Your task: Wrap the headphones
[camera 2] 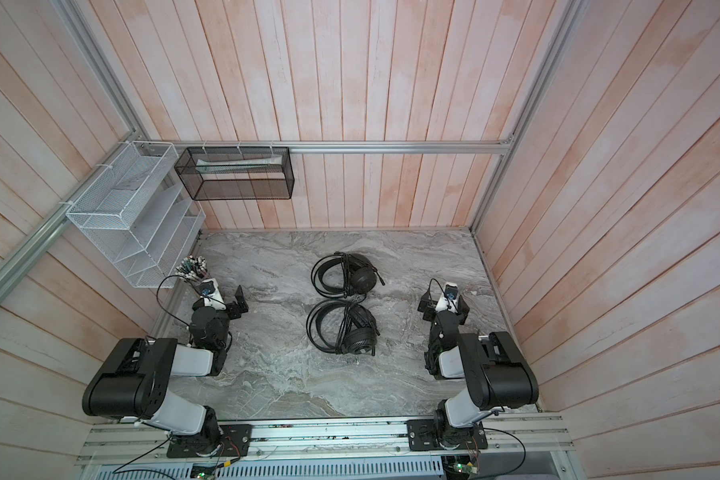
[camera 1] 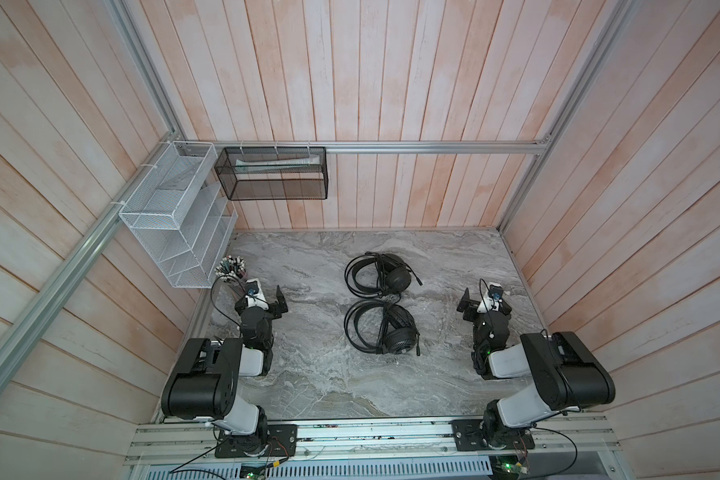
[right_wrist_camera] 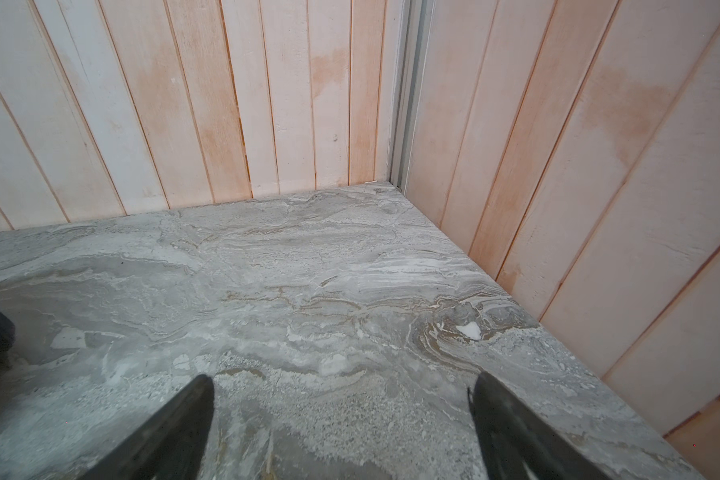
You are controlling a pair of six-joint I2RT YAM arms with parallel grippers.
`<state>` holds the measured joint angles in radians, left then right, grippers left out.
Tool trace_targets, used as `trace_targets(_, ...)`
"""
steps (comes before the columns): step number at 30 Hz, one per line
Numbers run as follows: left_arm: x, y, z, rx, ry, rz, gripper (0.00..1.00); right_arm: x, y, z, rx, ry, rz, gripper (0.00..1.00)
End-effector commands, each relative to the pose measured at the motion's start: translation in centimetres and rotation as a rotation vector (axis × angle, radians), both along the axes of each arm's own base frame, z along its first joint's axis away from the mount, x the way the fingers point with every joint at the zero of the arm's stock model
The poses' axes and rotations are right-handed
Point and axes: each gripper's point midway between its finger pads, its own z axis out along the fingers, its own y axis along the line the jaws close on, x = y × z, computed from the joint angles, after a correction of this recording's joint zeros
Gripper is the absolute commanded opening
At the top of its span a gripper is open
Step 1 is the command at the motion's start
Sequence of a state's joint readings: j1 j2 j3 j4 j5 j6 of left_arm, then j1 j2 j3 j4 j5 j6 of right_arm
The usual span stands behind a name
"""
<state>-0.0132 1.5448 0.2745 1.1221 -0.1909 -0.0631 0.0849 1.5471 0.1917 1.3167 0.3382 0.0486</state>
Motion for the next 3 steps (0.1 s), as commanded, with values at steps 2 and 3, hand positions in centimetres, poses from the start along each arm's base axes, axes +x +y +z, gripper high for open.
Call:
trace_targets(2,0.08,-0.04,0.51,0.011,-0.017,-0.005,0.99,0.34,0.13,0.83,0.0,-0.031,0.011,0.98)
trace_targets(3,0.09,-0.06,0.54,0.011,-0.018,-0.005,0.99,0.32,0.16,0.78,0.001,-0.029,0.012,0.98)
